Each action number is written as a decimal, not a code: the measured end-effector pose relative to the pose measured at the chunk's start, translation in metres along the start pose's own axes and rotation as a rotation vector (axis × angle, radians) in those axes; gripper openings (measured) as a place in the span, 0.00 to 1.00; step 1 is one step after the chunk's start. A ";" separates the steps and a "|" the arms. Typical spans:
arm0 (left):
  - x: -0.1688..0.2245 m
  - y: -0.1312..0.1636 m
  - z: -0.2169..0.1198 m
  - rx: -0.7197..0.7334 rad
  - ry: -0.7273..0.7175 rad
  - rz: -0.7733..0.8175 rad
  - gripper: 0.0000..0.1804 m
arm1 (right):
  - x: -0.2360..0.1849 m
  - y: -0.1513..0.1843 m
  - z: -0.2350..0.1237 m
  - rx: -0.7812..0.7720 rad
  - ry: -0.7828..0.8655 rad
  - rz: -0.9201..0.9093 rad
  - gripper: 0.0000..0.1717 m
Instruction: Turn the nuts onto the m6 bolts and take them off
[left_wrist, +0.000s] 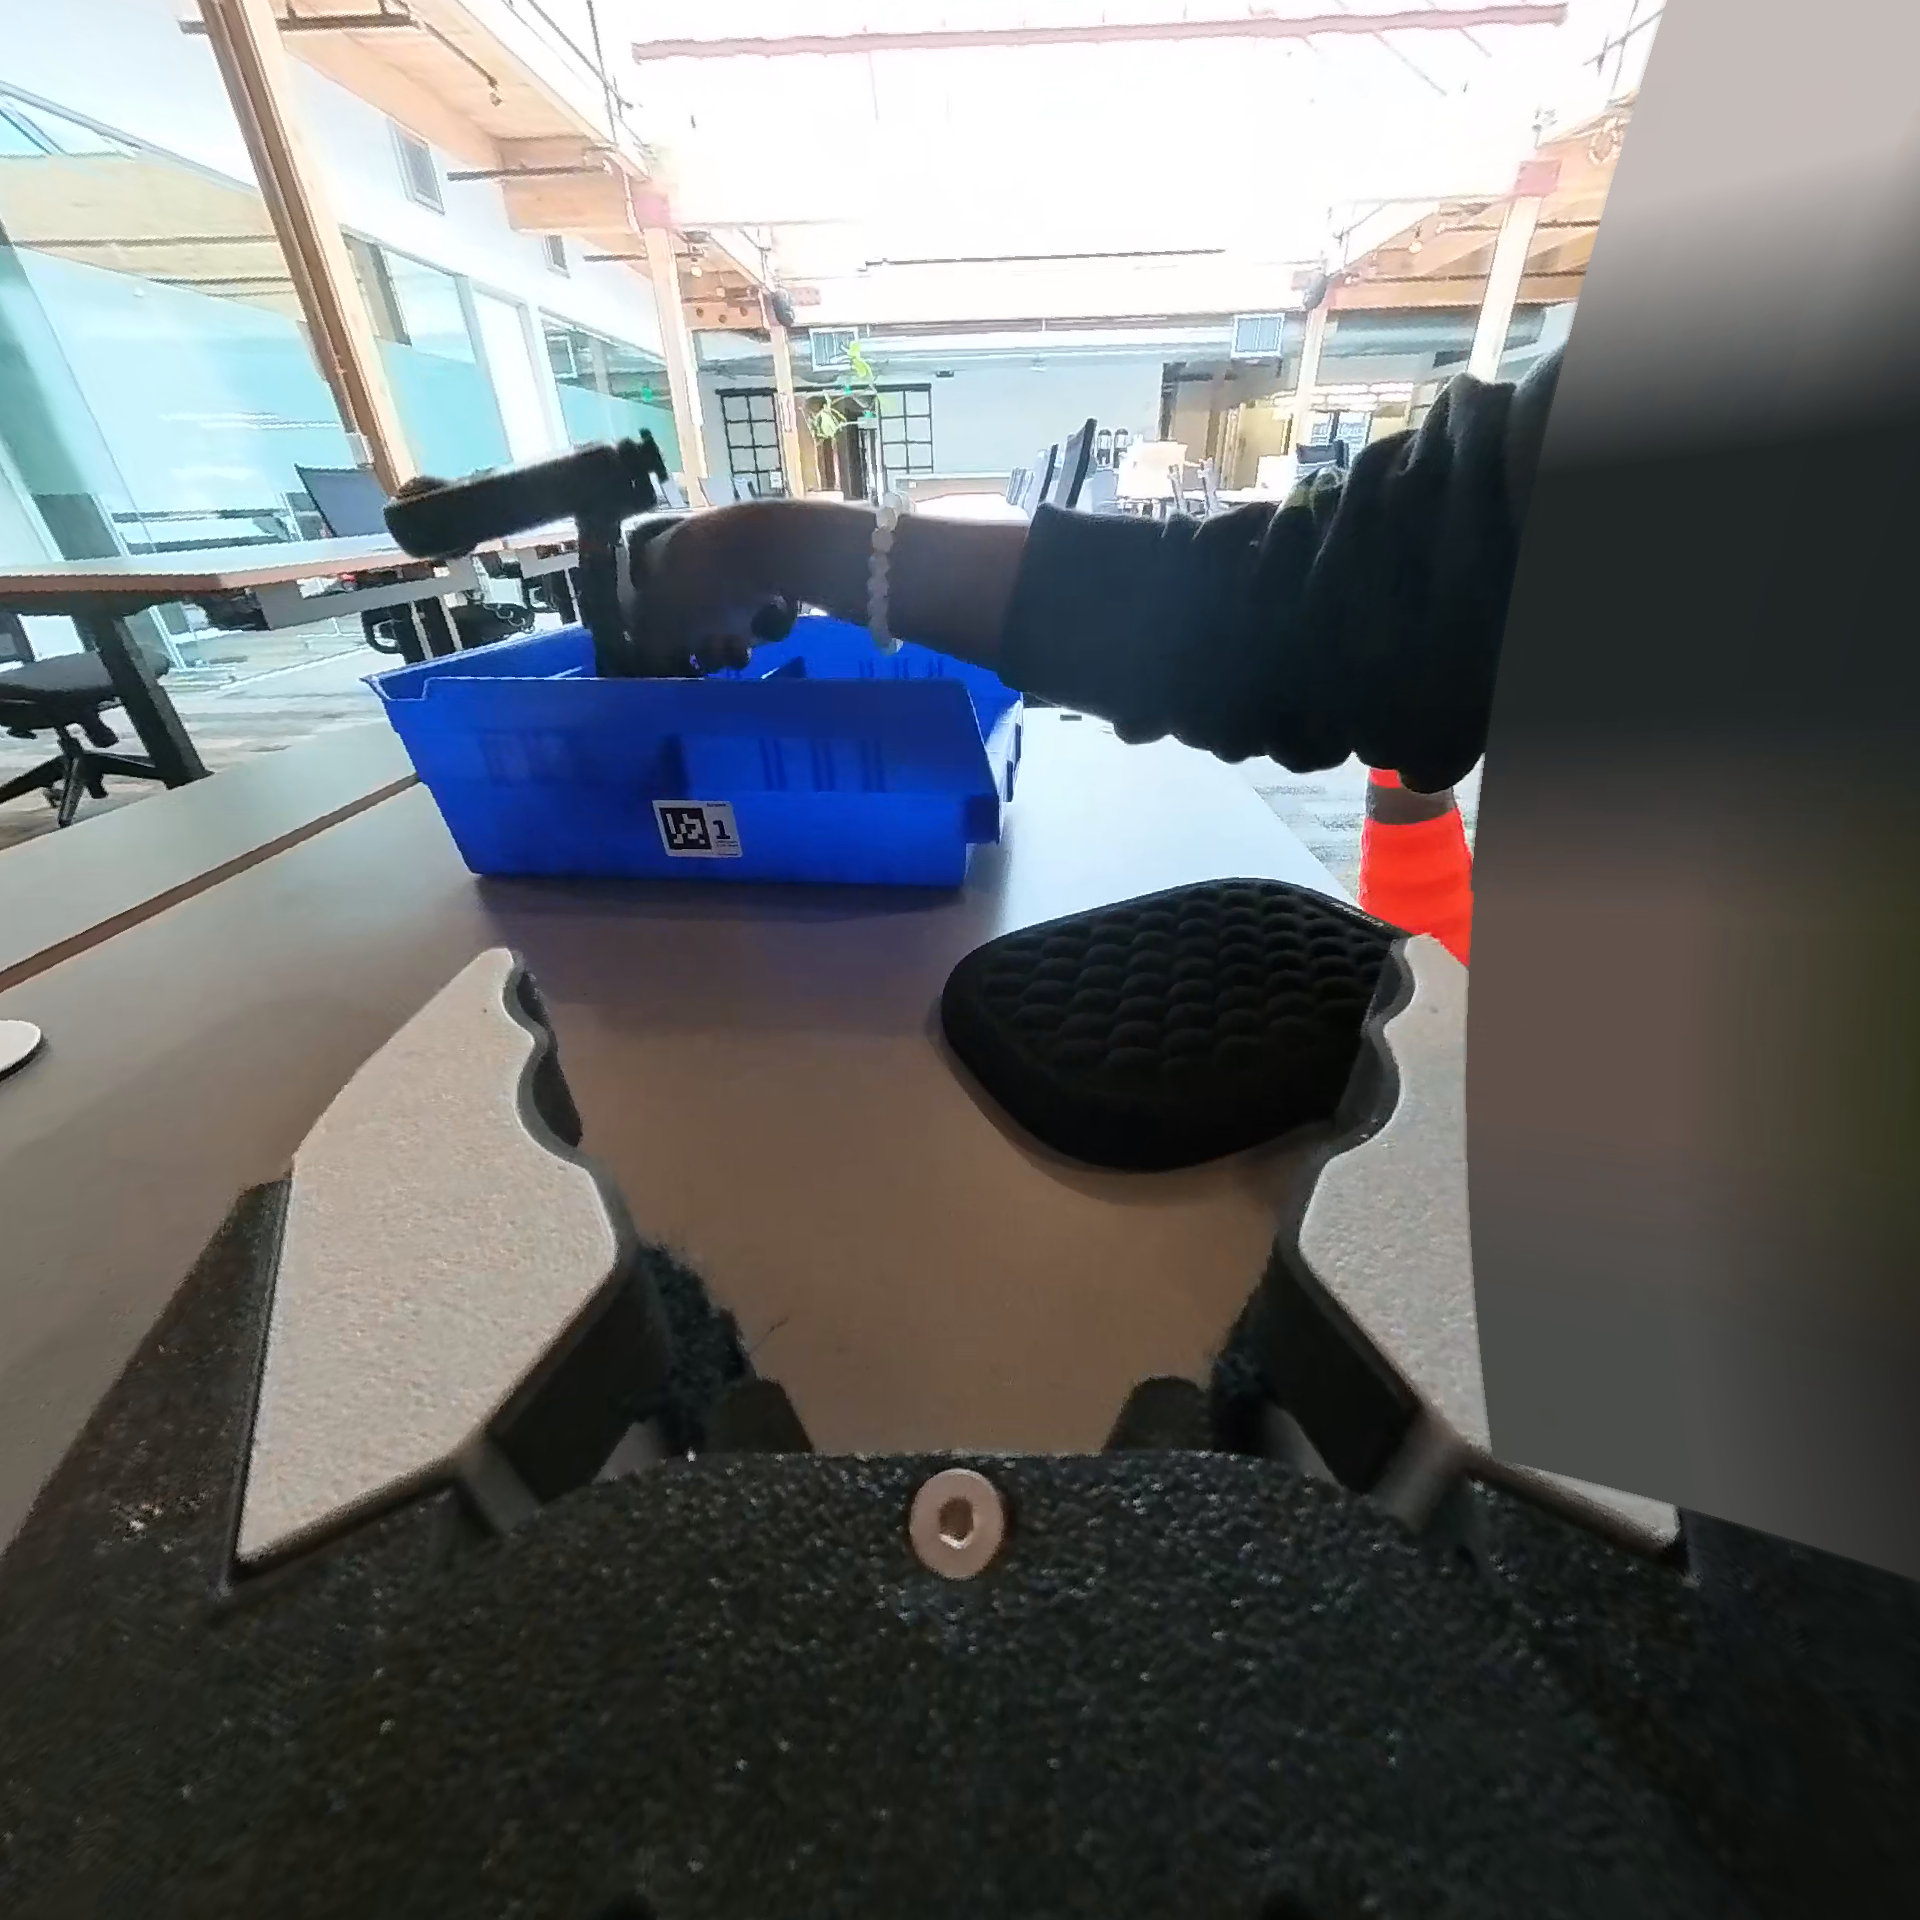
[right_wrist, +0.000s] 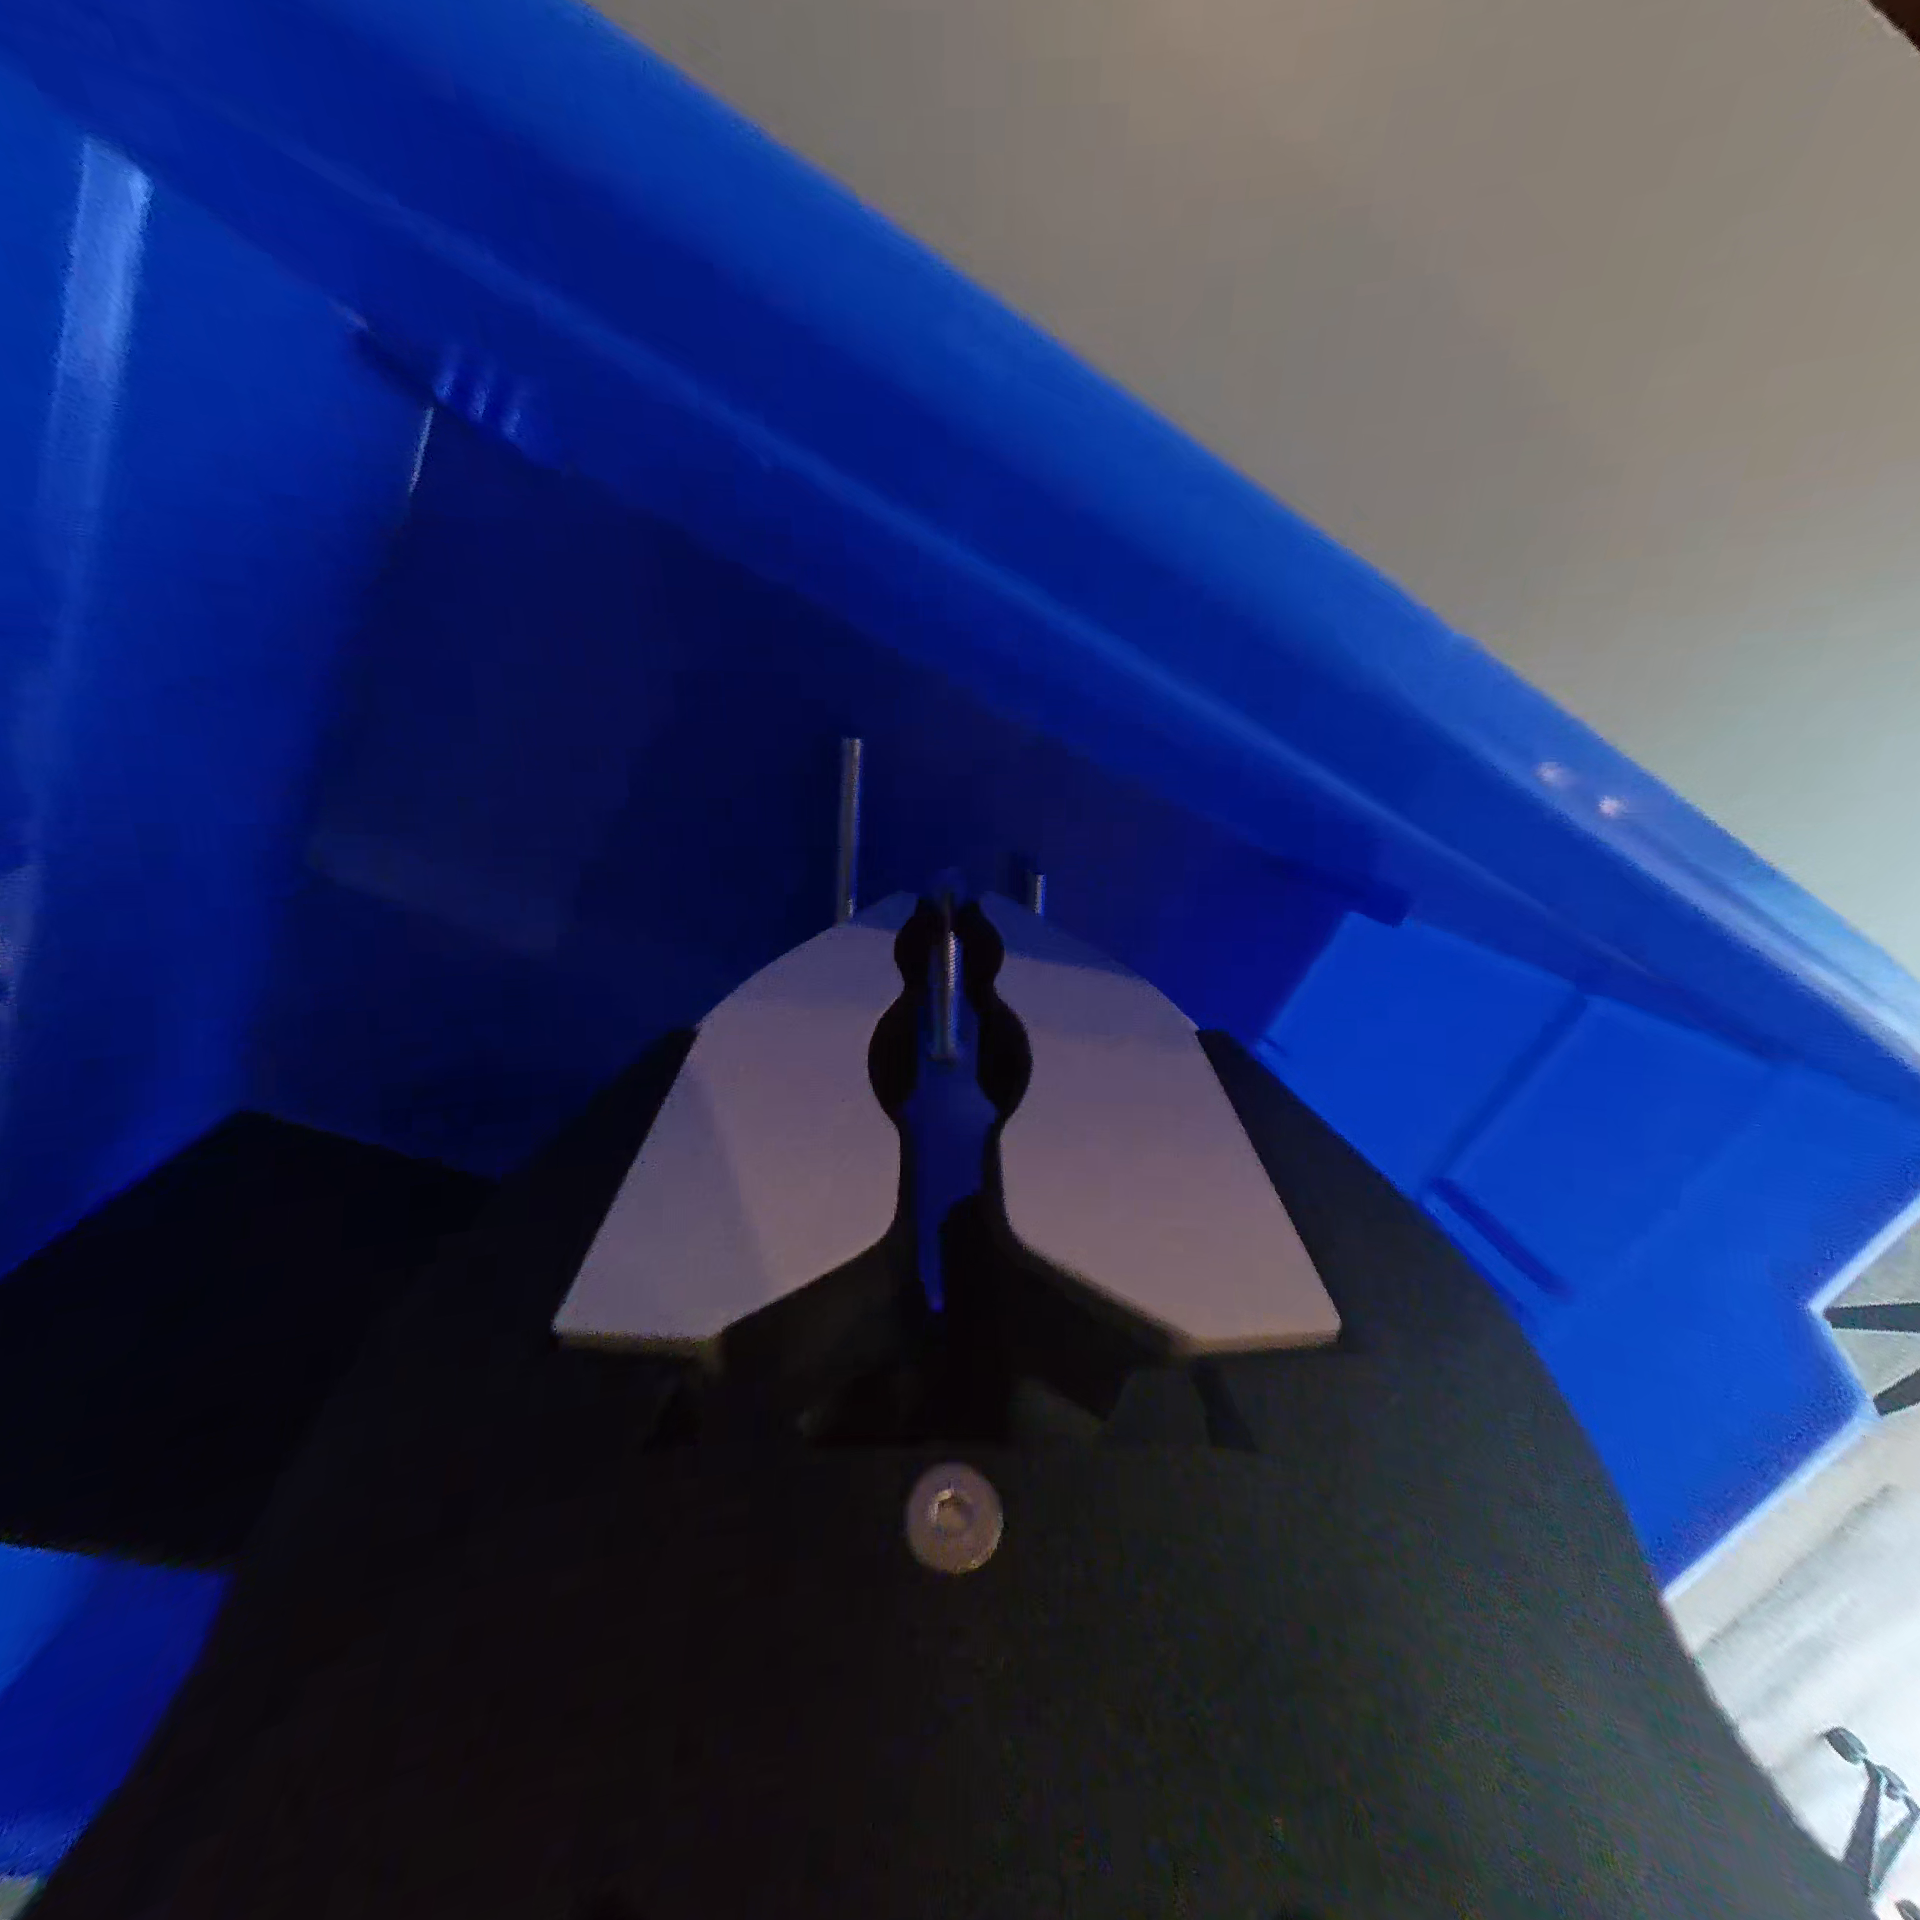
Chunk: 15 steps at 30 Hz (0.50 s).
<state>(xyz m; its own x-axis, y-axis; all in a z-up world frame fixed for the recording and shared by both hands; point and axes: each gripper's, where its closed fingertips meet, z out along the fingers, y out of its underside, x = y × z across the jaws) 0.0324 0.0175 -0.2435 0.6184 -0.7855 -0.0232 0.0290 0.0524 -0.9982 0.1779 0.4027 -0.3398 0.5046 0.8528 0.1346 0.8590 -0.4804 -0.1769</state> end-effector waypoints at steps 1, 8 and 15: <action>-0.001 0.000 0.000 0.000 -0.001 -0.004 0.79 | 0.000 -0.001 0.000 0.004 -0.001 0.006 0.04; -0.004 0.000 -0.001 -0.007 -0.023 0.002 0.76 | 0.006 -0.014 -0.035 0.206 0.047 0.081 0.11; -0.018 -0.001 -0.006 -0.011 -0.104 0.017 0.65 | -0.077 -0.032 -0.148 0.862 -0.097 0.037 0.25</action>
<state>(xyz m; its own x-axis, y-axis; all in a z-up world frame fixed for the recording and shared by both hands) 0.0171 0.0278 -0.2420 0.6967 -0.7165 -0.0350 0.0095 0.0580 -0.9983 0.1245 0.3217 -0.1998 0.4877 0.8722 0.0370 0.4575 -0.2193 -0.8618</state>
